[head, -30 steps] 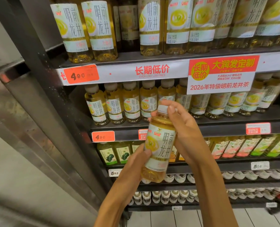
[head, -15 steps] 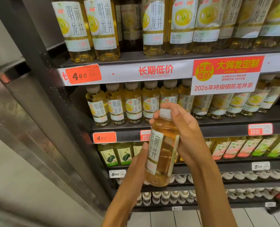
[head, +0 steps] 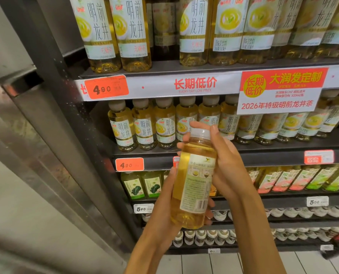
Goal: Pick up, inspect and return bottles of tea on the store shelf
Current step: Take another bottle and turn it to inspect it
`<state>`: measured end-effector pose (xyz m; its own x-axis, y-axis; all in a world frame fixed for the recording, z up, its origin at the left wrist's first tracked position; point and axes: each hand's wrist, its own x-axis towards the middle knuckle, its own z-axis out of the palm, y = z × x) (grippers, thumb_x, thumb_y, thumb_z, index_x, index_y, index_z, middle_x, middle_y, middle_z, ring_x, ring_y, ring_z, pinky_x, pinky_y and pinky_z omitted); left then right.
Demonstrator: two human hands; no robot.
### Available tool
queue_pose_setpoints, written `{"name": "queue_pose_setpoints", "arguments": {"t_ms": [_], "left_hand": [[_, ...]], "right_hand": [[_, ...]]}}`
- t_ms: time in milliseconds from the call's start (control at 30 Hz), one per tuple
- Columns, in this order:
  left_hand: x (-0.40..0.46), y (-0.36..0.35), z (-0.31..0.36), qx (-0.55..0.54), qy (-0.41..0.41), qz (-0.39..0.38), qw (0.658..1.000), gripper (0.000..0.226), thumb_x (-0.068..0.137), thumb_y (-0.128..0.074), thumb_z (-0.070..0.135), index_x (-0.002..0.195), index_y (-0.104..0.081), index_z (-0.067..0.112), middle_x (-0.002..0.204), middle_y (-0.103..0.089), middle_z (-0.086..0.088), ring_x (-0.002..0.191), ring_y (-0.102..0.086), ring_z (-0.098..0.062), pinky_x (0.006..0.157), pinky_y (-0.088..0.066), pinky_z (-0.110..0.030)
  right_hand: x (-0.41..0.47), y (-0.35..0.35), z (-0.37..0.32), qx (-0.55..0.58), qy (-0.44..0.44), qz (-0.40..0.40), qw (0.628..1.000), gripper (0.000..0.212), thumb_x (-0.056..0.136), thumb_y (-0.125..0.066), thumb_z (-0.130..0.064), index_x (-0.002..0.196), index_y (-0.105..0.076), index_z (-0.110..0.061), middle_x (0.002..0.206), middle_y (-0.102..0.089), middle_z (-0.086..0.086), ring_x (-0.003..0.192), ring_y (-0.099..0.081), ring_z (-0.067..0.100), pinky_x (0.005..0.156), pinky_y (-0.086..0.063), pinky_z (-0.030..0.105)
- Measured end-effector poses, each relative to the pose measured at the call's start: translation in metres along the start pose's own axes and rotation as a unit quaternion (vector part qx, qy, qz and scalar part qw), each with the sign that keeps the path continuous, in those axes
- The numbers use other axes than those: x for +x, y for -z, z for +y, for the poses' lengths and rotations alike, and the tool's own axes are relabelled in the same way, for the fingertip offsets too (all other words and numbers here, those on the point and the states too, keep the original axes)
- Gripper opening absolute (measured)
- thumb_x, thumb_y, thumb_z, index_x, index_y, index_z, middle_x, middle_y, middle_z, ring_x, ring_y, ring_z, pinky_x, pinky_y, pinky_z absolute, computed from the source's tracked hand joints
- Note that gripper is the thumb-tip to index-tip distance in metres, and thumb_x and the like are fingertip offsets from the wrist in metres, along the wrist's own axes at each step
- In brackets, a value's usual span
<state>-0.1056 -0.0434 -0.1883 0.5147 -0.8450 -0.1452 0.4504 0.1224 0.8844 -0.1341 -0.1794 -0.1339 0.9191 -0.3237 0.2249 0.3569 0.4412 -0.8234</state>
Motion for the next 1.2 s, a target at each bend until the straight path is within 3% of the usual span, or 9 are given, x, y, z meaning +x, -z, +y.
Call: {"name": "queue_pose_setpoints", "arguments": {"t_ms": [133,267,467,567,700,767,867,1067,1200], "left_hand": [[-0.001,0.002,0.001,0.114,-0.029,0.066,0.991,0.051,0.079,-0.041,0.075,0.114,-0.064,0.047,0.119,-0.069,0.005,0.112,-0.064,-0.015,0.099,-0.048,-0.043],[-0.003,0.001,0.003,0.149,-0.053,0.051,0.986,0.035,0.068,-0.052,0.075,0.098,-0.063,0.061,0.106,-0.070,0.023,0.101,-0.066,-0.001,0.077,-0.055,-0.018],[0.000,0.002,0.012,0.101,-0.081,0.046,0.991,0.066,0.068,-0.052,0.078,0.114,-0.066,0.033,0.103,-0.073,-0.007,0.091,-0.071,-0.023,0.075,-0.055,-0.037],[0.006,0.002,0.031,0.089,-0.097,0.016,0.991,0.075,0.076,-0.051,0.076,0.126,-0.059,0.020,0.101,-0.071,-0.012,0.085,-0.070,-0.025,0.070,-0.056,-0.036],[0.017,-0.001,0.064,0.120,-0.144,0.020,0.982,0.066,0.080,-0.048,0.073,0.121,-0.064,0.025,0.103,-0.071,-0.014,0.087,-0.070,-0.025,0.078,-0.056,-0.039],[0.021,-0.004,0.078,0.149,-0.167,0.045,0.974,0.058,0.077,-0.046,0.073,0.117,-0.065,0.035,0.113,-0.071,-0.004,0.103,-0.068,-0.020,0.093,-0.052,-0.043],[0.024,-0.008,0.095,0.193,-0.204,0.069,0.957,0.057,0.081,-0.044,0.066,0.126,-0.057,0.032,0.124,-0.066,0.004,0.117,-0.061,-0.013,0.105,-0.043,-0.044],[0.030,-0.024,0.117,0.321,-0.294,0.097,0.895,0.063,0.074,-0.071,0.039,0.129,-0.039,0.035,0.116,-0.060,0.019,0.105,-0.059,0.008,0.081,-0.048,-0.010],[0.045,-0.033,0.137,0.421,-0.332,0.151,0.830,0.085,0.071,-0.079,0.040,0.139,-0.028,0.030,0.128,-0.048,0.015,0.119,-0.048,0.001,0.097,-0.044,-0.019]], "right_hand": [[-0.001,0.002,-0.003,-0.056,0.022,0.022,0.998,0.040,0.086,-0.056,-0.045,0.115,-0.064,-0.018,0.101,-0.071,0.009,0.094,-0.068,0.022,0.078,-0.056,0.031],[-0.001,0.001,-0.003,-0.097,0.021,0.035,0.994,0.039,0.089,-0.052,-0.042,0.118,-0.061,-0.017,0.103,-0.073,0.006,0.096,-0.068,0.019,0.078,-0.056,0.029],[0.005,-0.008,-0.008,-0.059,0.035,-0.046,0.997,0.042,0.087,-0.057,-0.037,0.127,-0.056,-0.024,0.118,-0.066,0.007,0.105,-0.066,0.026,0.085,-0.056,0.037],[0.018,-0.018,-0.018,-0.025,0.025,-0.060,0.998,0.045,0.088,-0.055,-0.030,0.131,-0.049,-0.017,0.109,-0.068,0.008,0.096,-0.067,0.024,0.085,-0.056,0.039],[0.037,-0.032,-0.038,-0.044,0.056,-0.038,0.997,0.037,0.092,-0.054,-0.024,0.126,-0.051,-0.008,0.101,-0.069,0.008,0.093,-0.067,0.023,0.083,-0.055,0.035],[0.045,-0.039,-0.051,-0.052,0.082,-0.039,0.995,0.032,0.093,-0.053,-0.020,0.124,-0.052,-0.011,0.098,-0.069,0.007,0.092,-0.067,0.024,0.083,-0.054,0.036],[0.054,-0.048,-0.070,-0.086,0.128,-0.048,0.987,0.027,0.092,-0.054,-0.018,0.119,-0.055,-0.017,0.096,-0.070,0.003,0.092,-0.067,0.023,0.083,-0.053,0.036],[0.066,-0.067,-0.105,-0.163,0.199,-0.044,0.965,0.025,0.095,-0.056,-0.016,0.120,-0.053,-0.015,0.100,-0.066,0.004,0.096,-0.063,0.022,0.085,-0.052,0.037],[0.077,-0.085,-0.123,-0.225,0.252,0.011,0.941,0.028,0.091,-0.064,-0.015,0.118,-0.056,-0.011,0.096,-0.065,-0.001,0.084,-0.064,0.006,0.075,-0.052,0.022]]}}
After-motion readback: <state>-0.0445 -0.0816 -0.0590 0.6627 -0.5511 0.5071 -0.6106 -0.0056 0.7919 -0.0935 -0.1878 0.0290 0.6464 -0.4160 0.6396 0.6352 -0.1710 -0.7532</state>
